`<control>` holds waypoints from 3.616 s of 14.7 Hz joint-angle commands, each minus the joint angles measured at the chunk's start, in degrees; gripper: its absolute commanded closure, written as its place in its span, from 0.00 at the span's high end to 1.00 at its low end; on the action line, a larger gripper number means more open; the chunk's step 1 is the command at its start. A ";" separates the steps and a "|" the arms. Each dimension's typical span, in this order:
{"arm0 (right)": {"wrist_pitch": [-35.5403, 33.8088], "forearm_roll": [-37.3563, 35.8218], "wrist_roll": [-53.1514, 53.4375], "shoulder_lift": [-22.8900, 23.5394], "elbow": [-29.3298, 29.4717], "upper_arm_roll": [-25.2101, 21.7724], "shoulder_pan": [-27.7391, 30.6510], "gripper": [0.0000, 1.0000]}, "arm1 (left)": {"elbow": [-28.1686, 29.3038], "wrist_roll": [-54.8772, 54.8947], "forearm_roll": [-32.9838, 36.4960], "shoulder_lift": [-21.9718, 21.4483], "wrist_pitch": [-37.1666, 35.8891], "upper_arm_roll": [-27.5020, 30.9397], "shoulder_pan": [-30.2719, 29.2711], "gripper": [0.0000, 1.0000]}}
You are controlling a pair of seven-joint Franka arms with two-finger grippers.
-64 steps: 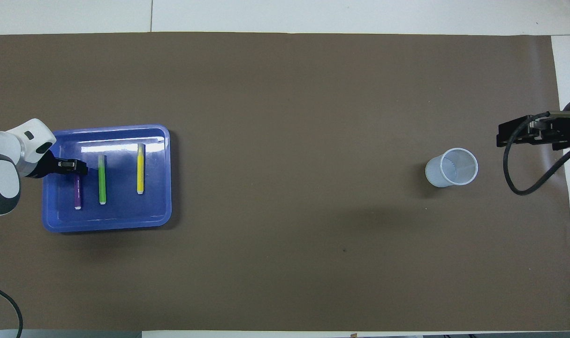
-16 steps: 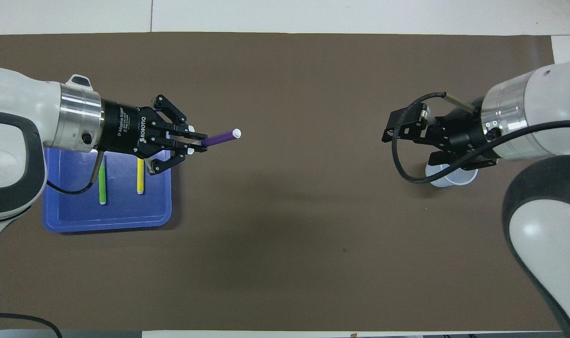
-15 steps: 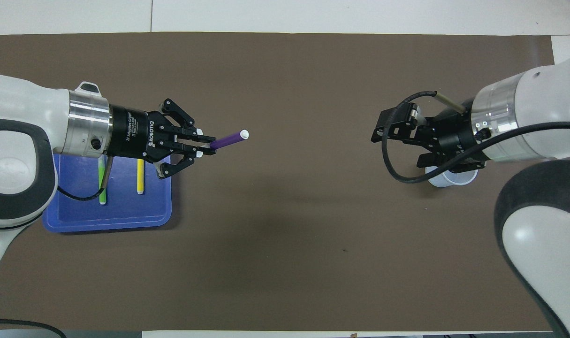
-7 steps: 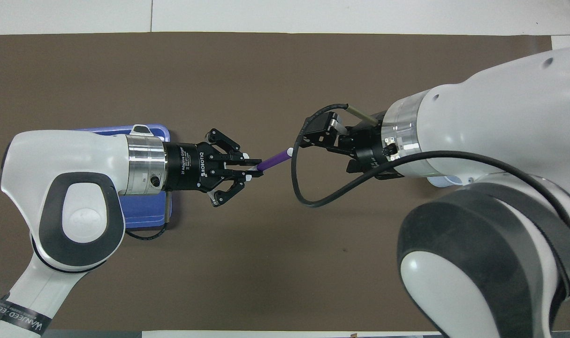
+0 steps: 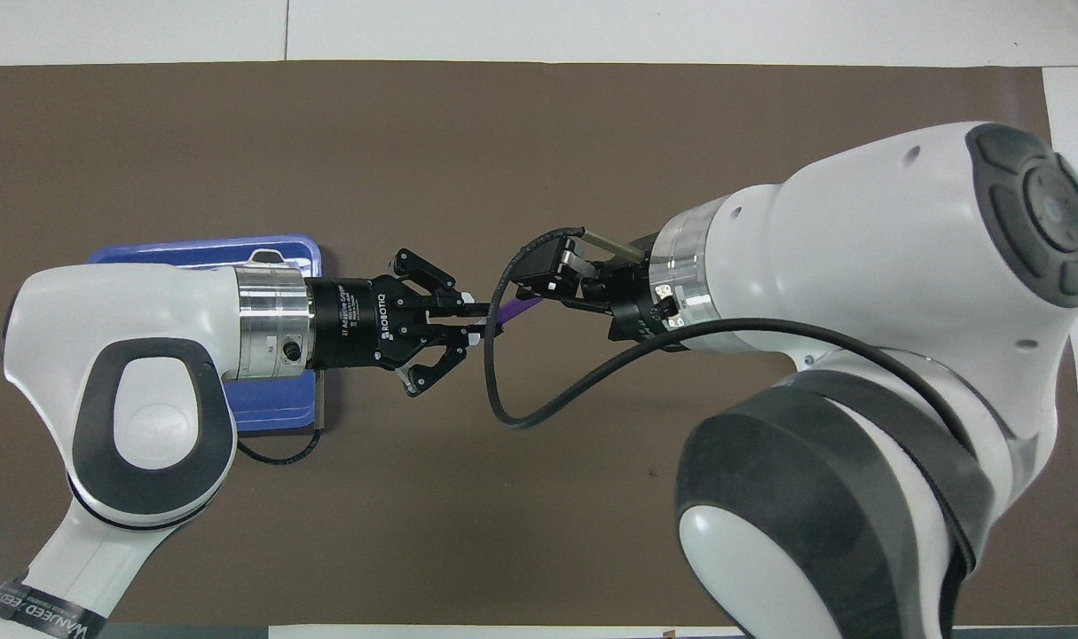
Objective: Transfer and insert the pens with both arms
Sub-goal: 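Grasp the purple pen tip with the right gripper from the left gripper, then open the left gripper and carry the pen toward the cup with the right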
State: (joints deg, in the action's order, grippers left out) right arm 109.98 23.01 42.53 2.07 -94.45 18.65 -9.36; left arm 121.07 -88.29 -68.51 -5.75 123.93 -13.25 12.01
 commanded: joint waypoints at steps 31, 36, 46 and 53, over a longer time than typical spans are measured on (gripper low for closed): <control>7.00 -4.45 -5.61 -0.49 -2.67 -0.11 -0.40 0.00 | 2.68 -0.65 -3.38 -3.47 4.74 0.68 1.61 1.00; 2.09 -12.63 -8.24 -0.84 -2.93 -0.37 2.58 0.00 | 2.59 -0.83 -3.38 -3.65 4.65 0.77 1.35 1.00; -1.17 -21.25 -33.00 -7.86 -15.23 -0.37 18.30 0.00 | 2.59 -0.83 -3.38 -3.74 4.56 0.77 1.00 1.00; 5.13 -21.17 -50.68 -9.62 -21.63 -0.46 28.42 0.00 | 1.98 3.02 9.42 -3.65 -6.65 1.03 -5.58 1.00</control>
State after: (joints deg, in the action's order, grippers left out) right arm 111.27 2.49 -5.01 -4.86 -111.35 17.43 17.47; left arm 121.96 -87.69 -63.67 -7.69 122.92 -12.35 9.63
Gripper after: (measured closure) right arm 0.824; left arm 0.000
